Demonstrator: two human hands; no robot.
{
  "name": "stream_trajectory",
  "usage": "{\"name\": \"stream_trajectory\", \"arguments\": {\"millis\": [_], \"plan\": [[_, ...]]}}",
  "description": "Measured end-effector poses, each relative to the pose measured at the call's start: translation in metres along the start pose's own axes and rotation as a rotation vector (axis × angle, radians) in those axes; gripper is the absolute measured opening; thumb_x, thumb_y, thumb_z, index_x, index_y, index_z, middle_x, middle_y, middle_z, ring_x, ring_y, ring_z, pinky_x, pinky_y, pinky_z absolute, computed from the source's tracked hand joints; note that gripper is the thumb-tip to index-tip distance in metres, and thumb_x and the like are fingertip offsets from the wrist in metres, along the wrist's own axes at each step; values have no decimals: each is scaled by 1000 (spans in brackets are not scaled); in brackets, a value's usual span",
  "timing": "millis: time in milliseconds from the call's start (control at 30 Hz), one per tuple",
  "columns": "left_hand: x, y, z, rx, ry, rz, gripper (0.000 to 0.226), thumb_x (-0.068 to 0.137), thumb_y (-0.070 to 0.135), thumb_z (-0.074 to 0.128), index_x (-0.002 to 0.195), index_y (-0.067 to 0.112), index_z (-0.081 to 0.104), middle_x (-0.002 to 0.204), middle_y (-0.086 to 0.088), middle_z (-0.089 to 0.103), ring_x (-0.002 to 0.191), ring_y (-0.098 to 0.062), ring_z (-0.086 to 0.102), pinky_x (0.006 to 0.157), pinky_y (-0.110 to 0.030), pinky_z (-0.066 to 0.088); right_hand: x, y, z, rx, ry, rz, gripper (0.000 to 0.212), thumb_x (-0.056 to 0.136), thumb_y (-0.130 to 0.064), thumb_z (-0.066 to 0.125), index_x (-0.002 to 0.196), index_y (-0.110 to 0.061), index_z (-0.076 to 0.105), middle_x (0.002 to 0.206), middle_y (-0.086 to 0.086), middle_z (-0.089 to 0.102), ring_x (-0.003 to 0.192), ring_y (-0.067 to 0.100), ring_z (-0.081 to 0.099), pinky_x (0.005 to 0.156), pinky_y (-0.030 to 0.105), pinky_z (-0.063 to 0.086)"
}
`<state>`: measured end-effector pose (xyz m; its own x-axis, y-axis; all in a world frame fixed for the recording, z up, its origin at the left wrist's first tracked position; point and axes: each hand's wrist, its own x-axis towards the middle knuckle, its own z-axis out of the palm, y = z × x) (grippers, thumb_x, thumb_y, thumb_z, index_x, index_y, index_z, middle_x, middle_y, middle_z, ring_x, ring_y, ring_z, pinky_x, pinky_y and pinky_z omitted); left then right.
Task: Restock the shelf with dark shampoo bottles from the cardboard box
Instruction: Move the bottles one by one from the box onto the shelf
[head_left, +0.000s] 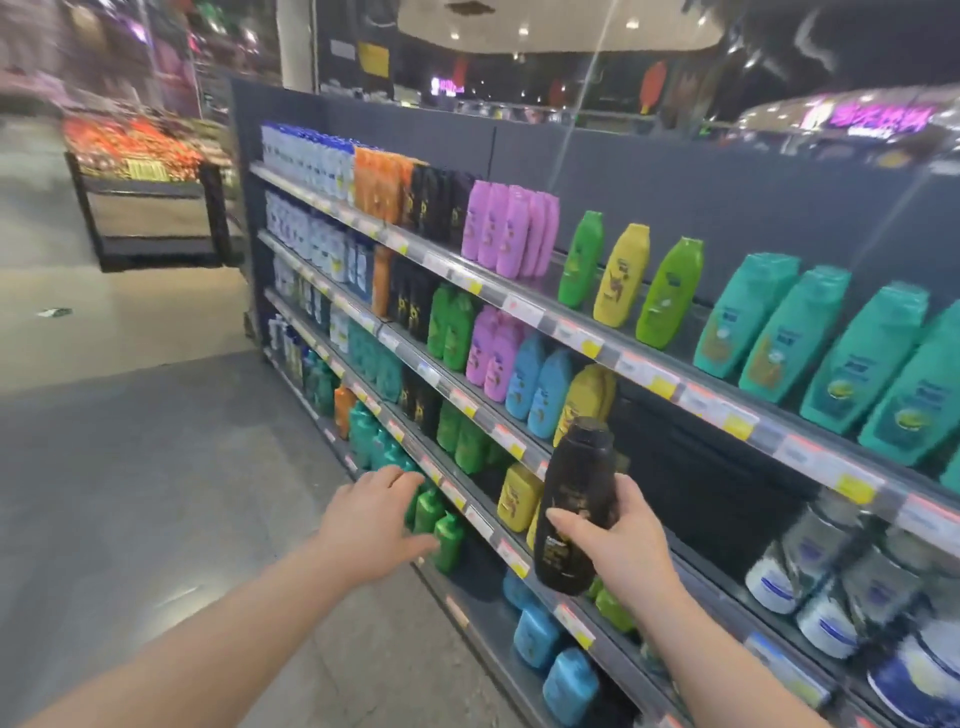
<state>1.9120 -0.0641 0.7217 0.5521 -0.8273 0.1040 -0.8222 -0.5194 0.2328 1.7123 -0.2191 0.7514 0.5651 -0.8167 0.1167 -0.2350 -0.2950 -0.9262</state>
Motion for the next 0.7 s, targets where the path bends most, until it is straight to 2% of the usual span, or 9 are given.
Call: {"name": "stream_trajectory", "arguments": {"millis": [133,300,433,533,700], "plan": [[39,-82,-46,12,65,3,74,76,61,55,136,23,35,135,2,42,125,-21,42,100,-38,39,45,-46,74,3,-12,-50,35,63,-18,81,87,-27,58,87,-3,69,84,15,65,75,33,51],[92,-159,-90,10,123,42,76,77,63,54,138,24,31,132,6,42,123,-17,41,99,-35,39,90,-91,143,7,41,-79,39,62,-24,83,93,-25,59,88,-4,69,85,16,65,79,36,51],[135,-194,-105,-1,164,58,73,79,64,50,138,26,29,128,7,43,119,-15,42,95,-32,39,125,-116,173,-49,50,-110,35,65,-28,80,90,-28,56,88,-8,68,82,9,63,70,28,47],[167,-215,-109,-16,173,66,75,79,65,49,139,26,27,133,8,40,122,-16,40,99,-33,38,159,-131,192,-58,56,-127,34,66,-28,80,90,-30,55,88,-8,67,83,10,63,68,28,47],[227,-257,-112,-16,178,57,77,78,66,49,140,26,25,139,7,36,128,-17,35,105,-36,33,232,-144,233,45,77,-149,34,66,-14,80,85,-30,58,83,-7,67,76,7,63,55,15,44]]}}
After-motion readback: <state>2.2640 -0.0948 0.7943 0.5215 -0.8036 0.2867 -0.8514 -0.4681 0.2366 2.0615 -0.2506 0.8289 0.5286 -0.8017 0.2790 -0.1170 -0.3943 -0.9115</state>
